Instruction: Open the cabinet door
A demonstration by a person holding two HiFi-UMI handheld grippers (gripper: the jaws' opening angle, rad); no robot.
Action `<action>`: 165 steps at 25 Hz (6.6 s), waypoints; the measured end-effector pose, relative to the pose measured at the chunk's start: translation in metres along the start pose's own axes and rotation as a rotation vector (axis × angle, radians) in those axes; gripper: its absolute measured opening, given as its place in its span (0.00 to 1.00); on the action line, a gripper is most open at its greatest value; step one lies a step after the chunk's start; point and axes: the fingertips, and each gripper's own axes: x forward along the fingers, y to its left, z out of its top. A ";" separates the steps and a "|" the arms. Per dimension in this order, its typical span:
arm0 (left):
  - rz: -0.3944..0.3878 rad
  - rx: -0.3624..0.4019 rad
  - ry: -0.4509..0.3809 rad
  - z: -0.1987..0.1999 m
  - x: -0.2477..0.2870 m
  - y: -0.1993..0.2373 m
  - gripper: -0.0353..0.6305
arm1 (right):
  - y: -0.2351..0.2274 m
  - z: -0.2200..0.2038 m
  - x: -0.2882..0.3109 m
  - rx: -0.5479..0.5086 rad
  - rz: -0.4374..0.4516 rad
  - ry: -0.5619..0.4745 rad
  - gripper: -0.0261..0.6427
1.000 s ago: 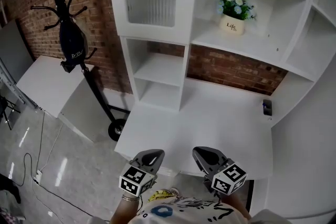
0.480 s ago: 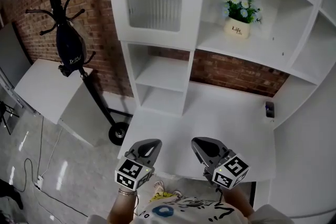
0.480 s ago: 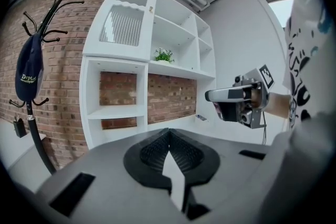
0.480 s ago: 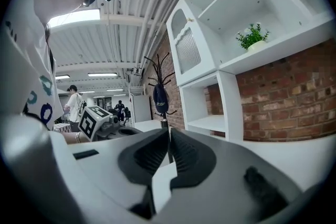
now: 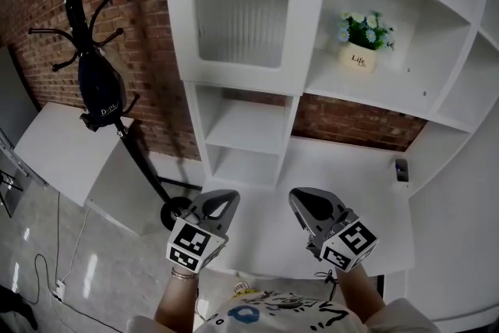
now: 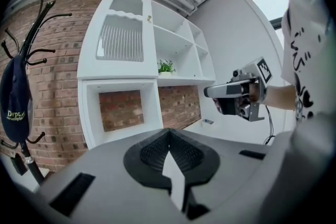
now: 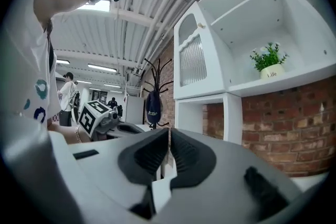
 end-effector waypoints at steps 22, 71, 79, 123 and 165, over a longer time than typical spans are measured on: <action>-0.033 0.263 -0.224 0.149 0.019 0.032 0.07 | -0.040 0.144 0.020 -0.359 -0.016 -0.183 0.08; 0.181 0.523 -0.417 0.407 0.058 0.068 0.08 | -0.099 0.368 0.031 -0.651 -0.033 -0.391 0.08; 0.261 0.564 -0.386 0.431 0.070 0.090 0.08 | -0.128 0.379 0.047 -0.693 -0.124 -0.295 0.08; 0.393 0.801 -0.290 0.484 0.099 0.077 0.19 | -0.112 0.376 0.030 -0.692 -0.126 -0.252 0.08; -0.042 0.453 -0.526 0.449 -0.090 0.056 0.17 | 0.045 0.413 0.020 -0.773 0.082 -0.518 0.08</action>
